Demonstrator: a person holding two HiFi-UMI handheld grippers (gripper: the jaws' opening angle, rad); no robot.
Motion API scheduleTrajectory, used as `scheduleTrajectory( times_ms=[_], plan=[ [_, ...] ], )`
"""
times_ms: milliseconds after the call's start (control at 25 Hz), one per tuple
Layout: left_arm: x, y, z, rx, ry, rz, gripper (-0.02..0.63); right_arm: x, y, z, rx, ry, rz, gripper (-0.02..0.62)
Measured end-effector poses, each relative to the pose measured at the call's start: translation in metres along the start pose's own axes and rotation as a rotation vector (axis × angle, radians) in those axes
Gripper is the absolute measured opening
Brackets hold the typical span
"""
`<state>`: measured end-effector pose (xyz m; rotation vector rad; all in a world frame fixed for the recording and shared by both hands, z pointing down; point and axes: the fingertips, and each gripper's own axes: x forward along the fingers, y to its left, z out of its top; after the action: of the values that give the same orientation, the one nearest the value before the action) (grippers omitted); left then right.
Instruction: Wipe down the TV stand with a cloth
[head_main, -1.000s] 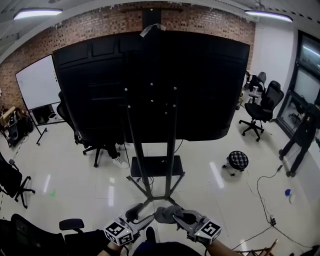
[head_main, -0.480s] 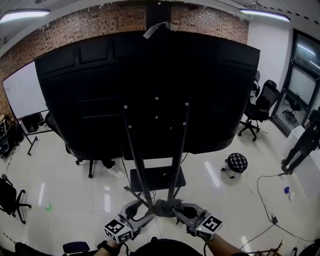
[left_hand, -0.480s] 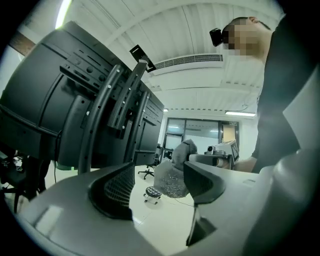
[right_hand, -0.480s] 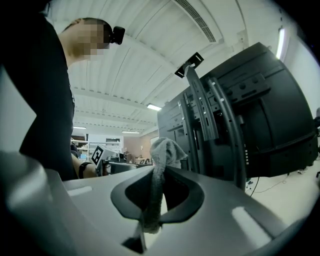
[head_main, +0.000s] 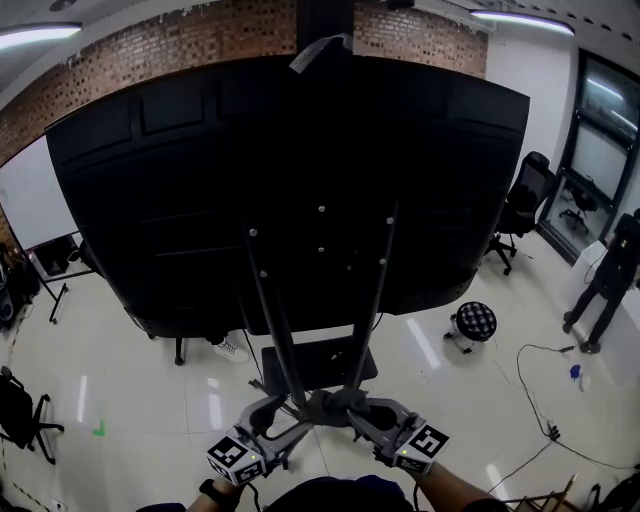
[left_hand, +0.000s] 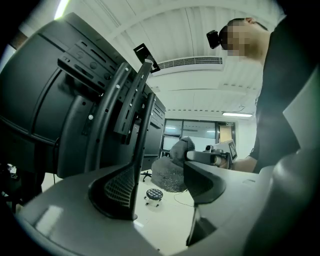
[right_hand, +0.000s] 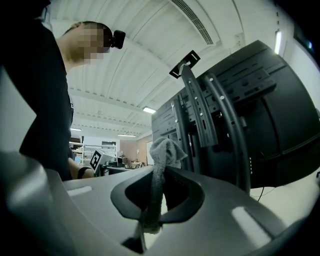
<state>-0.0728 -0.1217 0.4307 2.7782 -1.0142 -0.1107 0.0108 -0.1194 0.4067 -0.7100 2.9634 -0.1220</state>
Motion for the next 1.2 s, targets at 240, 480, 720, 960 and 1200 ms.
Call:
scheduleTrajectory(
  times_ms=[240,480,720,960,1200],
  plan=[
    [0.020,0.011,0.033,0.058,-0.037,0.015,0.330,0.012,-0.023,0.047,-0.117,-0.042,0.040,0.017],
    [0.040,0.016,0.089,0.132,-0.121,0.020,0.328,0.022,-0.047,0.116,-0.258,-0.106,0.074,0.017],
    [0.051,0.015,0.160,0.260,-0.205,0.010,0.327,0.033,-0.061,0.179,-0.412,-0.143,0.083,0.017],
    [0.057,0.008,0.247,0.387,-0.297,-0.016,0.324,0.049,-0.068,0.249,-0.575,-0.177,0.091,0.017],
    [0.071,-0.004,0.325,0.545,-0.347,-0.025,0.318,0.065,-0.085,0.338,-0.751,-0.213,0.057,0.017]
  ],
)
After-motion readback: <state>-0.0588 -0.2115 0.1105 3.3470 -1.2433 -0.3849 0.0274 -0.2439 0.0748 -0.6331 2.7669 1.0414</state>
